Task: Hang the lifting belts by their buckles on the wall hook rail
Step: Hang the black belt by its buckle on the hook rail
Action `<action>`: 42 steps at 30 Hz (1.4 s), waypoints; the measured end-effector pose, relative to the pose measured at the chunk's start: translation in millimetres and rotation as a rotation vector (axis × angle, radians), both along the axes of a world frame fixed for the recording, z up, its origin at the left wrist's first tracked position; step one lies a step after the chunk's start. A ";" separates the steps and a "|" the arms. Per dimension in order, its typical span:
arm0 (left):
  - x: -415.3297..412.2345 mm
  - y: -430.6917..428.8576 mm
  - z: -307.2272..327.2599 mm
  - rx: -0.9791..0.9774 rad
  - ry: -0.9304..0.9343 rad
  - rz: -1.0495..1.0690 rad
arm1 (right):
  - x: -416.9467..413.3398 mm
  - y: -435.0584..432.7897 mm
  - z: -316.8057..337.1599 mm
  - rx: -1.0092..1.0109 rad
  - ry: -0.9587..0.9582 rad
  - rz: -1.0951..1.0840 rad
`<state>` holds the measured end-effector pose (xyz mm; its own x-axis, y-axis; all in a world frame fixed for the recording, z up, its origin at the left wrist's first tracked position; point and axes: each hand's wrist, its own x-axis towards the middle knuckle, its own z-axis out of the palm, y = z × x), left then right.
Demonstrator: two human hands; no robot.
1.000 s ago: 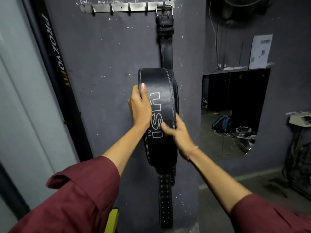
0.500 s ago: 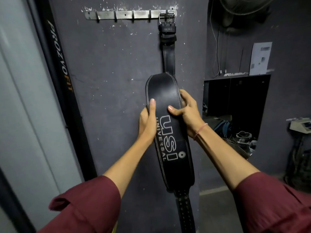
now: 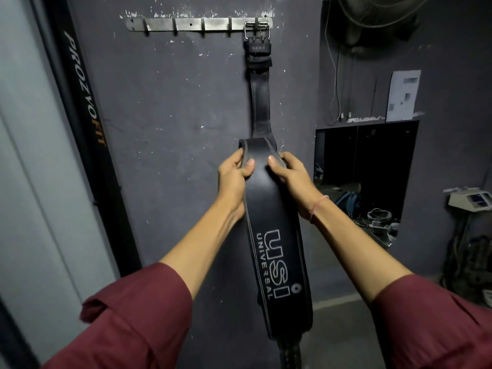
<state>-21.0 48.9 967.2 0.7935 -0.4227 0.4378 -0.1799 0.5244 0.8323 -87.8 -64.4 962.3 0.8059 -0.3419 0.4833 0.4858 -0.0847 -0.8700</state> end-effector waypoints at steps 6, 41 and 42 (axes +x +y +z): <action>-3.2 -0.3 -13.9 0.027 -0.009 -0.008 | 4.0 -0.3 2.4 0.056 -0.101 -0.080; -17.0 -33.7 -0.6 -0.082 -0.168 0.162 | -30.1 7.1 -102.7 0.053 0.010 -0.201; -15.9 -32.6 -0.2 -0.080 -0.179 0.170 | -27.4 6.9 -97.0 0.033 0.010 -0.227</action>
<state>-36.9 16.3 967.1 0.7571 -0.2482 0.6043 -0.4118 0.5368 0.7364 -115.2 -57.5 865.2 0.7108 -0.5309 0.4614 0.4492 -0.1621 -0.8786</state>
